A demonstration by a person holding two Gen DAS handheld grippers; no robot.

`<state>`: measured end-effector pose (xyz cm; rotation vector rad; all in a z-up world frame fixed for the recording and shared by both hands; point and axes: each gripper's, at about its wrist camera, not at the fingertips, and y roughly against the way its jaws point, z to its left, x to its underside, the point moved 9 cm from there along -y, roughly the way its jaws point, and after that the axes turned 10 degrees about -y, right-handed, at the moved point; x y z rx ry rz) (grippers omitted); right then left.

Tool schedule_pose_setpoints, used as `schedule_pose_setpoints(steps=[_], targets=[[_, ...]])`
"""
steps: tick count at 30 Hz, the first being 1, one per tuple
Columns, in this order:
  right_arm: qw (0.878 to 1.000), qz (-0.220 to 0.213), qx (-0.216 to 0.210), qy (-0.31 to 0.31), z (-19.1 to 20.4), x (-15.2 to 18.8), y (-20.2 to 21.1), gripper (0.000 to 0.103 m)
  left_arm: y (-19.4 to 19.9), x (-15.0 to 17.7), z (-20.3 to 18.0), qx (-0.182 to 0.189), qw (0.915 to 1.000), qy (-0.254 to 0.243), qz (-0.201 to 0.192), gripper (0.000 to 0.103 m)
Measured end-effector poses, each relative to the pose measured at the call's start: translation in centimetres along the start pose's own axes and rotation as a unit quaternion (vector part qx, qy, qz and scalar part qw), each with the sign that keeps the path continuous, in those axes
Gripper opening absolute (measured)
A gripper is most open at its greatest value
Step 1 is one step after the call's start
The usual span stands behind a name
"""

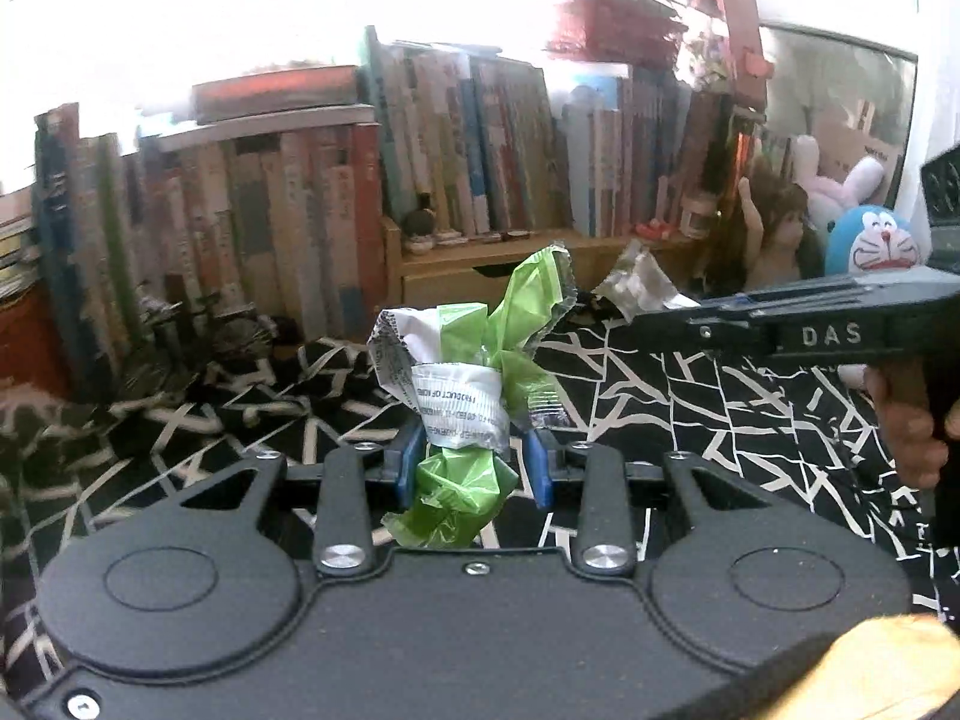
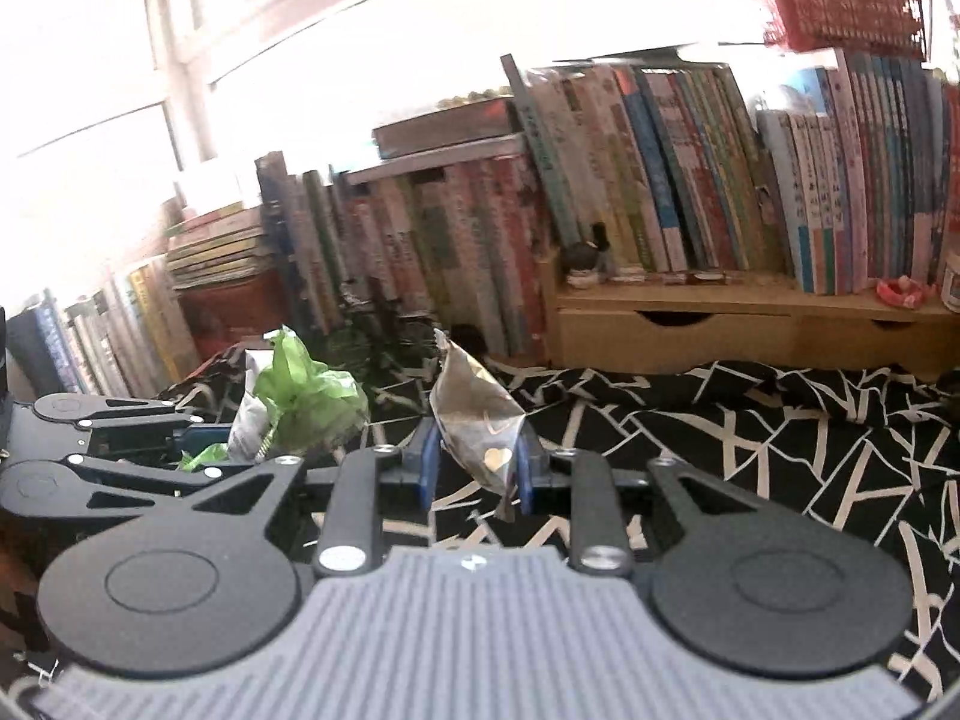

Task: Collect trash
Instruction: 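Lift and carry both wrappers past the bed edge toward the floor bin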

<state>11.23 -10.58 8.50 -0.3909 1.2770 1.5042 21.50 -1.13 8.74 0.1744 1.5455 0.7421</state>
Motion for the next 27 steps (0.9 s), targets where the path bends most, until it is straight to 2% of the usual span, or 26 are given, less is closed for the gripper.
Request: schedule_pose_setpoints(steps=[5,12,19,27], targets=[[1.000,0.004,-0.004,-0.010,2.6,2.1,2.6,0.031,4.3,1.9,0.5,-0.020,0.9994,0.028,-0.001,0.033],[1.000,-0.005,-0.006,0.011,7.2,4.8,7.2,0.032,11.6,3.6,0.6,-0.037,0.9985,0.030,-0.026,0.033],[0.998,-0.037,-0.010,0.044,11.5,6.2,11.6,0.032,18.6,5.5,1.5,-0.065,0.9965,0.026,-0.047,0.033],[0.997,-0.037,-0.023,0.056,15.8,9.2,15.3,0.032,25.9,8.4,0.9,-0.084,0.9942,0.029,-0.060,0.033]])
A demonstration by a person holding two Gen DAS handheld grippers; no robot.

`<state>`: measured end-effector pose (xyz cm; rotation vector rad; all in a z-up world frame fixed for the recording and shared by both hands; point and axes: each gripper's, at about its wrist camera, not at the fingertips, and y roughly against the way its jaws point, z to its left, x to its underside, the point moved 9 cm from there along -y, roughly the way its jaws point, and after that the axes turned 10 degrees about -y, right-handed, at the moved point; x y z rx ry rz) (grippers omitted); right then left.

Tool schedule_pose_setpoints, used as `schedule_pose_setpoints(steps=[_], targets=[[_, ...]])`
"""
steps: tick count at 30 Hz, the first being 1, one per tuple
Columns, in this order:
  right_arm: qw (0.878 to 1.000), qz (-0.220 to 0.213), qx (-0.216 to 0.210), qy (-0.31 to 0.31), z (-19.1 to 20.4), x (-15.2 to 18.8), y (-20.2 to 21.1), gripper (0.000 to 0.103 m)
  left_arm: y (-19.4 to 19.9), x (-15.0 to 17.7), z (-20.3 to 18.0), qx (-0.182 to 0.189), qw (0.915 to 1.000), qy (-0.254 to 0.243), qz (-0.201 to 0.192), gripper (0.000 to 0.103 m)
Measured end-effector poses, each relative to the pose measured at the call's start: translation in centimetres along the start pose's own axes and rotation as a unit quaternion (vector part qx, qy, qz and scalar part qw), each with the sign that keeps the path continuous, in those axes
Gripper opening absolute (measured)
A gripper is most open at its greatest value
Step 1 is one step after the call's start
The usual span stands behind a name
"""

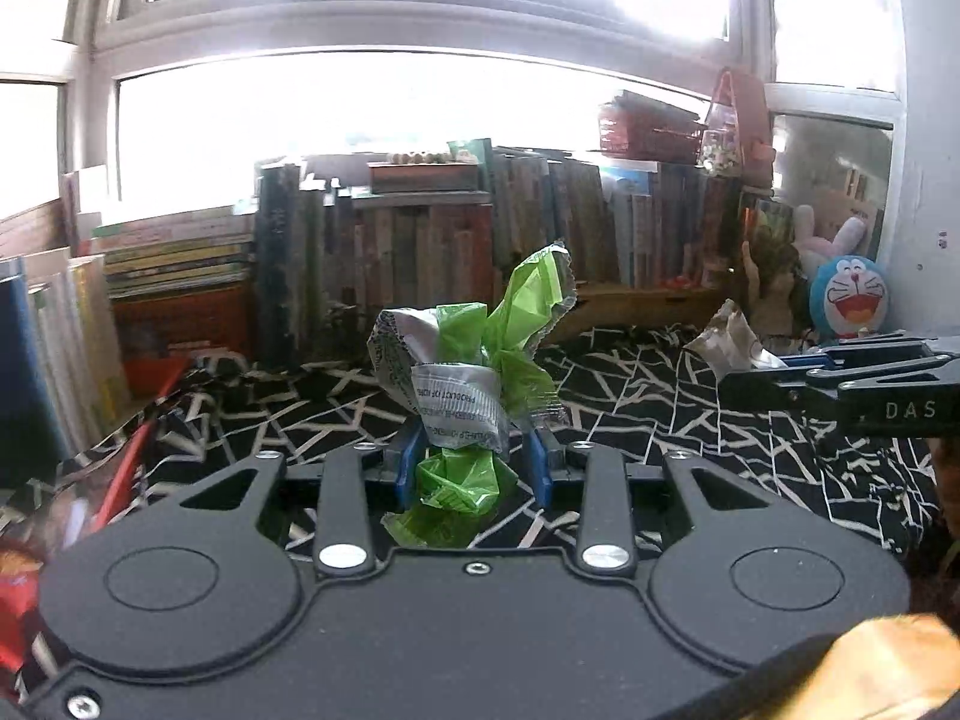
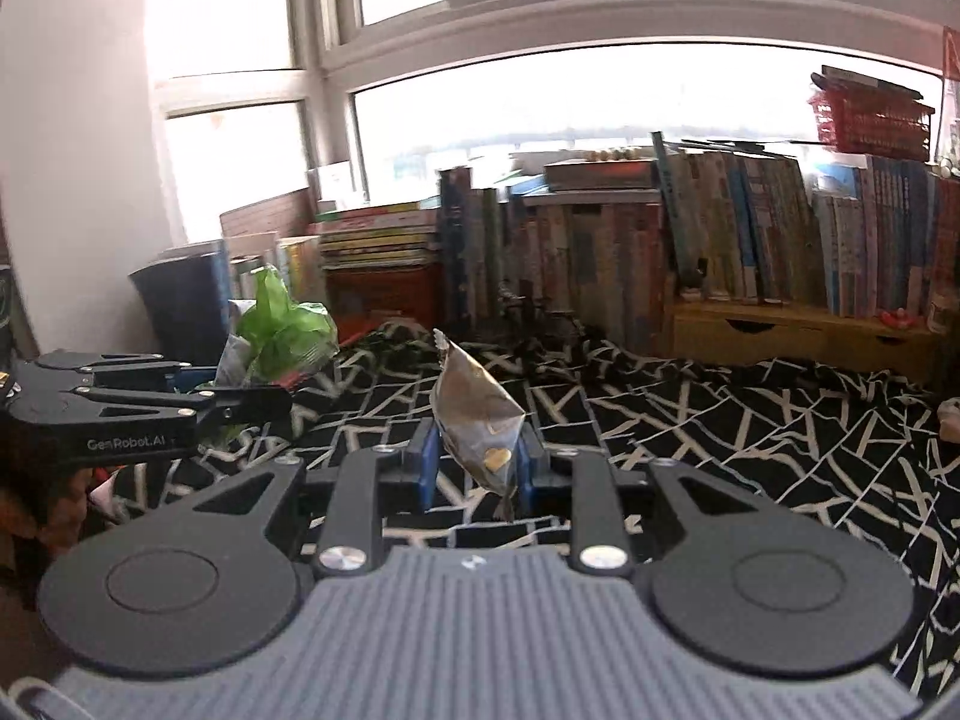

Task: Collect trash
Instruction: 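Lift and carry both wrappers past the bed edge toward the floor bin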

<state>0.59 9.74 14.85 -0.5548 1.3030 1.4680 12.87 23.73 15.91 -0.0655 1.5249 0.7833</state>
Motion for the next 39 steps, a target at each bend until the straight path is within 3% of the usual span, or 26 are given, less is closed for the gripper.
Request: schedule_pose_setpoints(steps=[17,23,28,39], targets=[[0.999,0.018,-0.037,0.014,8.0,4.9,4.2,0.032,12.7,7.6,4.0,-0.070,0.9967,0.033,0.025,0.033],[0.998,0.029,-0.049,0.022,10.6,6.8,4.2,0.032,15.6,10.2,4.3,-0.071,0.9964,0.028,0.039,0.033],[0.997,0.058,-0.050,0.025,12.3,9.6,3.8,0.032,16.7,12.9,3.7,-0.066,0.9952,0.045,0.056,0.033],[0.985,0.152,-0.061,0.055,16.1,17.8,3.1,0.032,18.1,22.6,2.2,-0.057,0.9870,0.074,0.131,0.033]])
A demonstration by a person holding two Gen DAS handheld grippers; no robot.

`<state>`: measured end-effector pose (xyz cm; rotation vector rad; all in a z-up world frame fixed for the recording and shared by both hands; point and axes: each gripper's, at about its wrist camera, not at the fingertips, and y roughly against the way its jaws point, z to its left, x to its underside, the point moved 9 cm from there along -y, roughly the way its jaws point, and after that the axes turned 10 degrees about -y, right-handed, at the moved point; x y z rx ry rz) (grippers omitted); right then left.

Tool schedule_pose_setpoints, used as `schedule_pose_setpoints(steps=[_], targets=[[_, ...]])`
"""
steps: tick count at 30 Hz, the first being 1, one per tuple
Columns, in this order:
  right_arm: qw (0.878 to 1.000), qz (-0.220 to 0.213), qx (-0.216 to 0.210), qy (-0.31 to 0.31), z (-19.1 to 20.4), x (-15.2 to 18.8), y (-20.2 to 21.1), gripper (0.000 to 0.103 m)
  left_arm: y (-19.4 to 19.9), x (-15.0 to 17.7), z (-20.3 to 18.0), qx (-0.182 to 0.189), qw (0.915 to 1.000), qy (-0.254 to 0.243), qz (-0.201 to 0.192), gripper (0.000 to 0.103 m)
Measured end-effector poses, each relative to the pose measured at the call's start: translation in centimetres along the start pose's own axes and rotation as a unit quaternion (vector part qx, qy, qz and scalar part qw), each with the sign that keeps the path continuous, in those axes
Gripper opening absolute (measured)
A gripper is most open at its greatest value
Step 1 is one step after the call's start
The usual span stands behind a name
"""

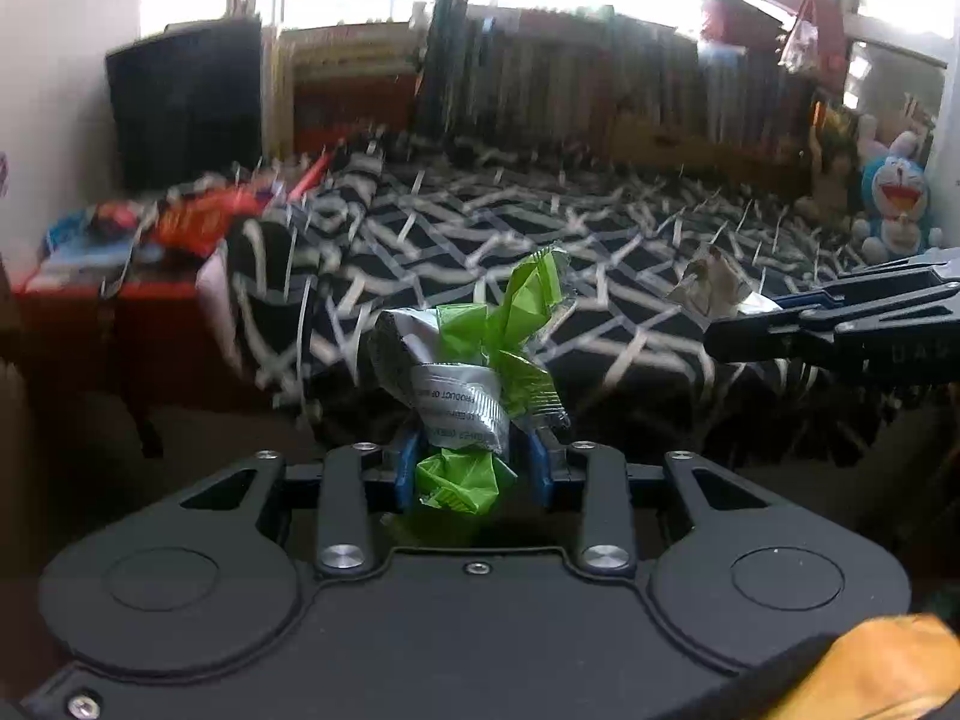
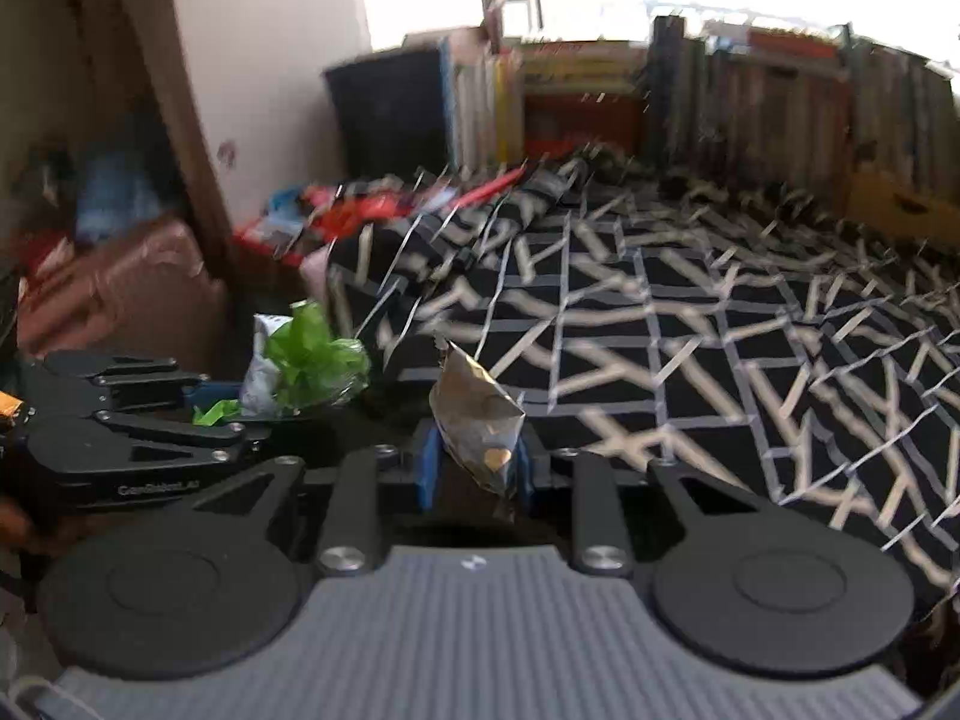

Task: Collect trash
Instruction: 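Lift and carry both wrappers past the bed edge toward the floor bin, then open the left gripper to drop the green wrapper while the right gripper releases the foil wrapper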

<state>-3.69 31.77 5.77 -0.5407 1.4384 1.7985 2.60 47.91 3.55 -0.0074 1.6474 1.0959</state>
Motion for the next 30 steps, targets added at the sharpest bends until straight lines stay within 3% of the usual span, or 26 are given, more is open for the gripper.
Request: schedule_pose_setpoints(steps=[10,19,21,23,24,30], targets=[[0.998,0.063,0.006,0.031,2.1,4.7,-3.0,0.032,-3.0,6.8,0.2,0.001,0.9973,0.037,0.064,0.034],[0.997,0.079,0.019,0.006,0.6,4.7,-4.2,0.032,-5.1,6.5,0.0,0.009,0.9963,0.033,0.079,0.038],[0.996,0.081,0.020,0.003,0.5,4.7,-4.4,0.032,-5.8,6.2,-0.1,0.017,0.9949,0.033,0.093,0.051],[0.996,0.083,0.020,0.002,0.5,4.6,-4.7,0.032,-6.4,6.2,-0.1,0.009,0.9940,0.022,0.107,0.073],[0.996,0.084,0.021,0.002,0.5,4.6,-4.8,0.032,-6.5,6.1,0.0,0.002,0.9942,0.015,0.107,0.078],[0.996,0.090,0.019,0.000,0.5,4.6,-5.5,0.032,-6.9,6.1,0.7,-0.003,0.9930,0.022,0.116,0.082]])
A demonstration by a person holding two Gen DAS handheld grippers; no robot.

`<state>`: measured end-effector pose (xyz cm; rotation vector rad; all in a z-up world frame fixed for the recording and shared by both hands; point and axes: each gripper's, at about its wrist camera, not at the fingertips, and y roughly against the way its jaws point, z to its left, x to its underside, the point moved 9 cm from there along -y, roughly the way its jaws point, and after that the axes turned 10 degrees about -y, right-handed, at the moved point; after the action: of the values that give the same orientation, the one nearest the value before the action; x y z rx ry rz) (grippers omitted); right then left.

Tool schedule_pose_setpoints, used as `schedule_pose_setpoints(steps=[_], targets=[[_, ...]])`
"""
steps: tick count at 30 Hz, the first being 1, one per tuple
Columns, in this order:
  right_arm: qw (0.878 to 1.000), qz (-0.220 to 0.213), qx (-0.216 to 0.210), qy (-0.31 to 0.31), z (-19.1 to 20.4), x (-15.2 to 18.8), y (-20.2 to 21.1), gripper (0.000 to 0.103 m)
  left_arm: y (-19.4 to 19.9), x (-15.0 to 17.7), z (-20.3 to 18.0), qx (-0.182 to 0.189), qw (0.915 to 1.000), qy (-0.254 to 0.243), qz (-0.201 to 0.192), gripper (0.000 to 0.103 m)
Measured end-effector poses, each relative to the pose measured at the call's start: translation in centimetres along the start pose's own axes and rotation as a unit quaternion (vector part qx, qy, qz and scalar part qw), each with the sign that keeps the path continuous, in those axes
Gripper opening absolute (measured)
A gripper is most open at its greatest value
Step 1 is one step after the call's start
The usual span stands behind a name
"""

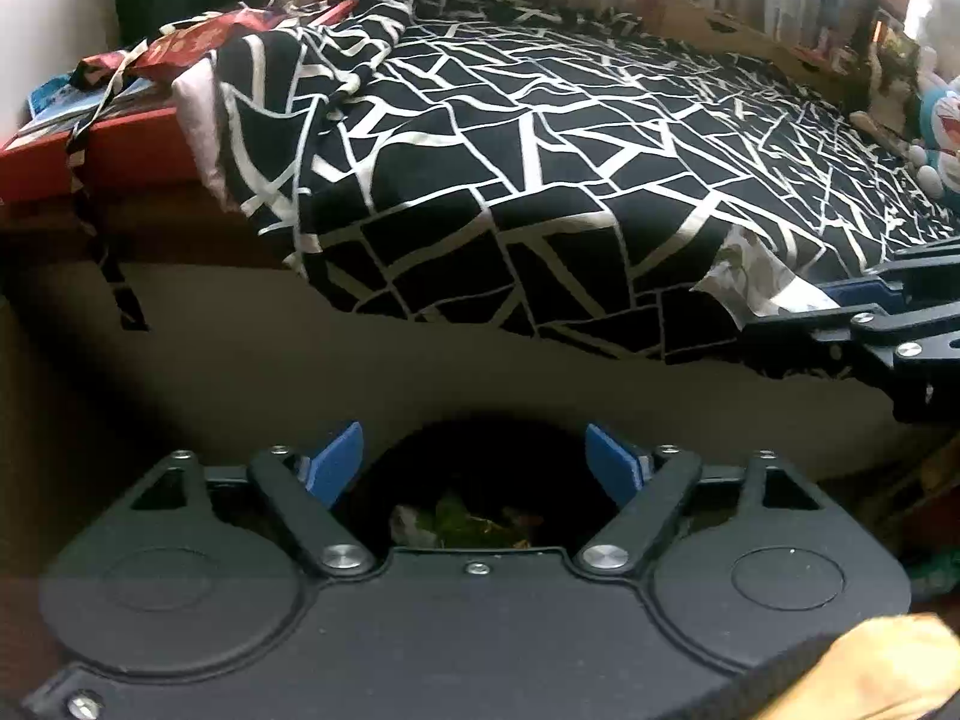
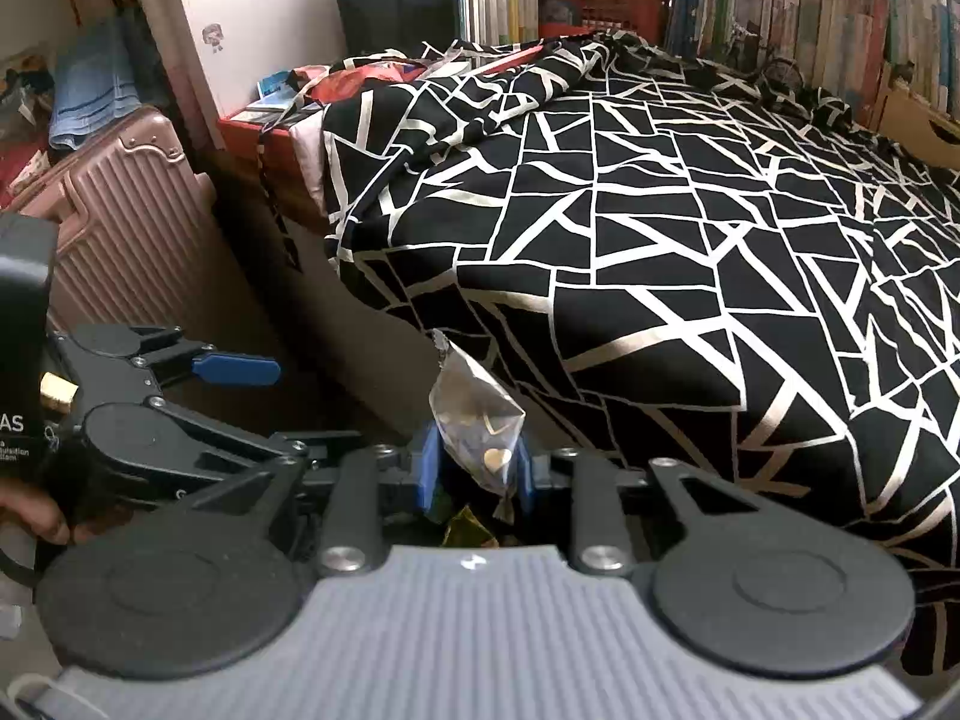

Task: Collect trash
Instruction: 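Open the left gripper to drop the green wrapper while the right gripper releases the foil wrapper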

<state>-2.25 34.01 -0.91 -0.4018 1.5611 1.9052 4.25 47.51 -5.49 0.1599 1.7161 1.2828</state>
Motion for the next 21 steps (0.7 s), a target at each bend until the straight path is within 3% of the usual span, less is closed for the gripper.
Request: schedule_pose_setpoints(steps=[11,14,15,16,21], targets=[[1.000,0.018,-0.003,0.008,0.1,0.3,-1.2,0.033,0.4,1.0,1.3,-0.019,0.9994,0.025,0.014,0.096],[1.000,0.015,0.000,0.008,0.3,0.3,-1.5,0.059,0.4,1.2,1.5,-0.020,0.9991,0.033,0.017,0.097],[1.000,0.013,0.004,0.012,0.3,0.3,-1.6,0.077,0.4,1.2,1.4,-0.022,0.9991,0.033,0.018,0.098],[1.000,0.004,0.014,0.018,0.3,0.2,-1.6,0.087,0.4,1.3,1.5,-0.024,0.9990,0.032,0.018,0.098],[0.999,-0.004,0.033,0.043,0.3,0.0,-1.8,0.093,0.3,1.6,1.7,-0.032,0.9982,0.040,0.031,0.101]])
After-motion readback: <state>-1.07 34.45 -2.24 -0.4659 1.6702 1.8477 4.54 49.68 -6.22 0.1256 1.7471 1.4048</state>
